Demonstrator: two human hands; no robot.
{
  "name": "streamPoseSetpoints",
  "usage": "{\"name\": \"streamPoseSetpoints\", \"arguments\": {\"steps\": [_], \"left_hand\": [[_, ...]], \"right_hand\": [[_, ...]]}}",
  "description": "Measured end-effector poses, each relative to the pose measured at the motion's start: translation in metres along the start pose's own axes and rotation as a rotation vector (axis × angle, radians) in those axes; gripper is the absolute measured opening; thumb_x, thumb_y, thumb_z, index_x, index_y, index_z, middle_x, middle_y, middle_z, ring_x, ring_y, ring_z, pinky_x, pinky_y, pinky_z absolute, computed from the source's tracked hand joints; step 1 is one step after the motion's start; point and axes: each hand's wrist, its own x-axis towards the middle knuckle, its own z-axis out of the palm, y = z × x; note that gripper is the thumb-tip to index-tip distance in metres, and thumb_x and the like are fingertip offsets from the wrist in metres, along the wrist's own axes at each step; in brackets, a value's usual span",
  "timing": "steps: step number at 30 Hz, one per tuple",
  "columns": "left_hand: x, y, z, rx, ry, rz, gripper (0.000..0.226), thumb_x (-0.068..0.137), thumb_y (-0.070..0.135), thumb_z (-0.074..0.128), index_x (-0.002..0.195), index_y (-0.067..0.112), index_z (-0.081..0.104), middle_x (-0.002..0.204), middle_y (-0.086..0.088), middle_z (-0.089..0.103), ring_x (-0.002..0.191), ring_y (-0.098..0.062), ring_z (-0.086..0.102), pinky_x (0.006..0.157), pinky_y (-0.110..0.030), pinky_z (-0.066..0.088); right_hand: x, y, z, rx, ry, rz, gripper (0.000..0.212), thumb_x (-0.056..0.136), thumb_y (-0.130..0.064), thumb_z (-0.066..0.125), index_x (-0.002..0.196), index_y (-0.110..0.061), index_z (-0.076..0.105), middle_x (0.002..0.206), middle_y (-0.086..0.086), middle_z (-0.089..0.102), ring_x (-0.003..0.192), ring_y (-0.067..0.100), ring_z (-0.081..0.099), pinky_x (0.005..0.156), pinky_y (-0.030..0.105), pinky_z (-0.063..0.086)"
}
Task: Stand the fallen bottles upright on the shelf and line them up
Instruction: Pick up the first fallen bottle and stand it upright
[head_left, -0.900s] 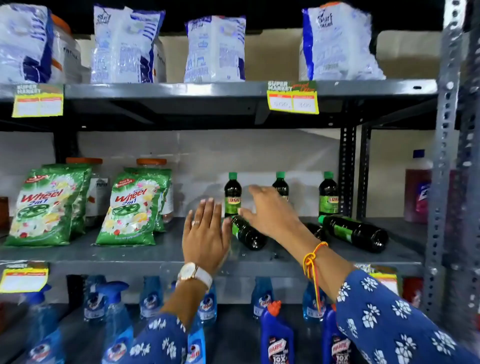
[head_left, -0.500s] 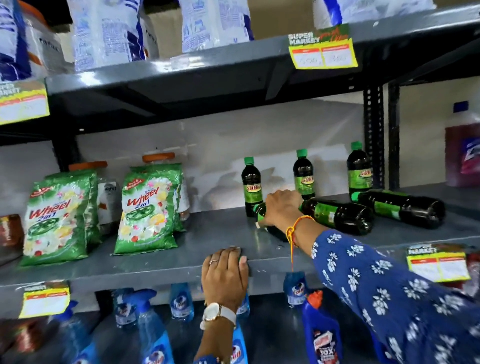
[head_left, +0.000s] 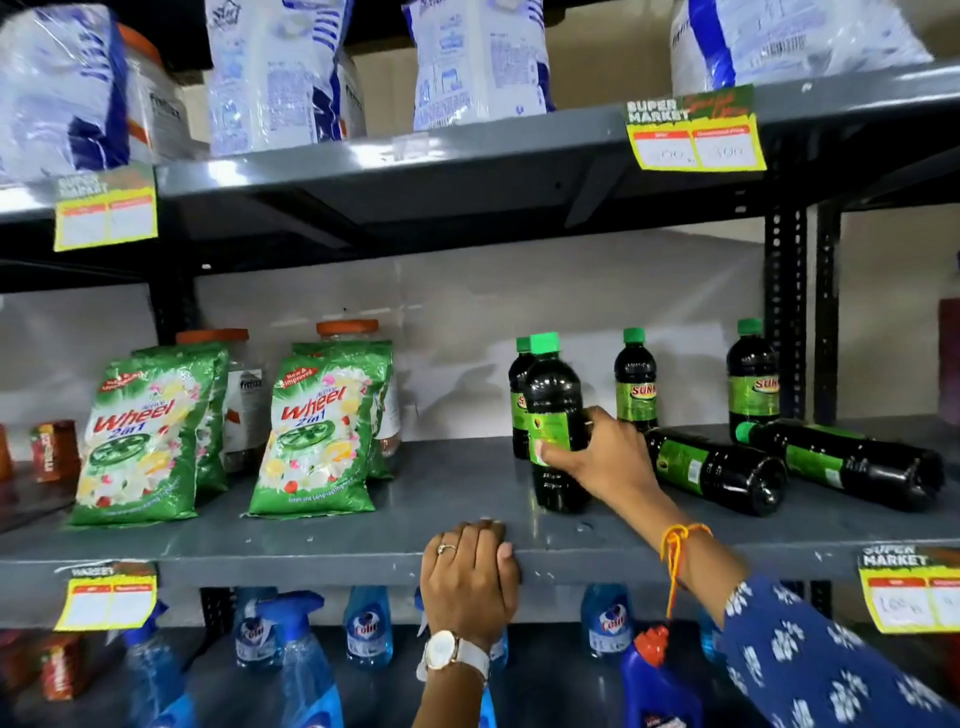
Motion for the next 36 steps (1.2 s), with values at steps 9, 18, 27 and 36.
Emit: {"name": "streamPoseSetpoints", "arguments": {"steps": [9,18,27,36], "left_hand": [[-0.002,-0.002,0.006,-0.003,0.022,0.003,0.043,0.093,0.029,0.028,0.083,0.013,0.067,0.080,-0.005,0.067,0.066,-0.026,0.058,0.073,-0.036,0.037],[-0.003,-0.002,0.008,0.015,0.030,-0.004,0.038,0.091,0.027,0.031,0.085,0.013,0.066,0.081,-0.005,0.067,0.067,-0.027,0.058,0.076,-0.036,0.037],[-0.002,-0.001,0.008,0.006,0.034,-0.002,0.044,0.093,0.029,0.026,0.085,0.012,0.066,0.081,-0.006,0.067,0.068,-0.027,0.059,0.075,-0.036,0.037],[-0.002,0.001,0.005,0.012,-0.003,-0.018,0.050,0.094,0.032,0.023,0.085,0.011,0.067,0.080,-0.008,0.068,0.069,-0.028,0.061,0.078,-0.035,0.036]], "right_hand": [[-0.014,0.011,0.012,0.173,-0.072,0.035,0.067,0.057,-0.068,0.060,0.110,-0.027,0.053,0.098,-0.003,0.068,0.091,0.021,0.064,0.076,0.036,0.053],[-0.011,0.017,0.019,0.289,-0.241,0.078,0.064,0.052,-0.037,0.078,0.107,-0.020,0.049,0.095,-0.003,0.062,0.092,0.019,0.063,0.075,0.032,0.051],[-0.008,0.020,0.019,0.417,-0.208,0.118,0.070,0.051,-0.029,0.089,0.102,-0.016,0.042,0.091,-0.008,0.056,0.085,0.010,0.058,0.065,0.023,0.044],[-0.009,0.023,0.021,0.503,-0.303,0.109,0.074,0.056,-0.028,0.088,0.117,-0.014,0.048,0.107,0.000,0.060,0.098,0.014,0.058,0.081,0.027,0.046]]}}
